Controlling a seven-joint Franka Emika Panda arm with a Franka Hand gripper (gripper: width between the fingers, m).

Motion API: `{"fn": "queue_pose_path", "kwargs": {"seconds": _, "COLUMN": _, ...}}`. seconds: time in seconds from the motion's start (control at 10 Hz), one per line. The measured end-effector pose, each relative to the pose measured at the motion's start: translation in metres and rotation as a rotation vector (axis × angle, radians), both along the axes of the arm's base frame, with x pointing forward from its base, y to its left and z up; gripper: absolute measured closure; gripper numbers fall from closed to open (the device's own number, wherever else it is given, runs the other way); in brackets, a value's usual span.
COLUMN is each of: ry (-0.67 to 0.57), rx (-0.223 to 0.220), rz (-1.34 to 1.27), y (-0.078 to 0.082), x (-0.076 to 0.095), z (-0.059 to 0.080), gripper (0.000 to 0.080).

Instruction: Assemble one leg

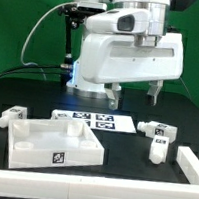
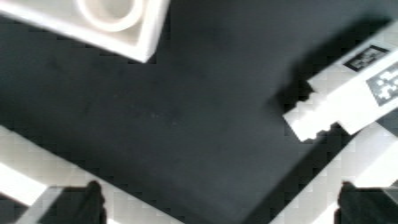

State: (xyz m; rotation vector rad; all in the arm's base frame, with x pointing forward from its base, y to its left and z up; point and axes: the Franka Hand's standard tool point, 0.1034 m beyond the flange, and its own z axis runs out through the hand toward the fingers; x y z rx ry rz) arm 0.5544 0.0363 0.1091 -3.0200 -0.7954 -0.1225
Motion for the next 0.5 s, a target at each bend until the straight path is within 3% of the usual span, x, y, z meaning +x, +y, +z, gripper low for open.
{"fn": "queue_pose_path", "kwargs": {"seconds": 0.3, "ry": 0.021, "rx": 0.051, "rz": -0.347, "y": 0.007, "x": -0.002, "z": -0.001, "gripper": 0.015}}
{"fn": "queue_pose_path", "kwargs": {"seconds": 0.5, "ry": 0.072, "rx": 0.102, "rz": -0.708, "y": 0.028, "x": -0.009, "z": -0.011, "gripper": 0.015}}
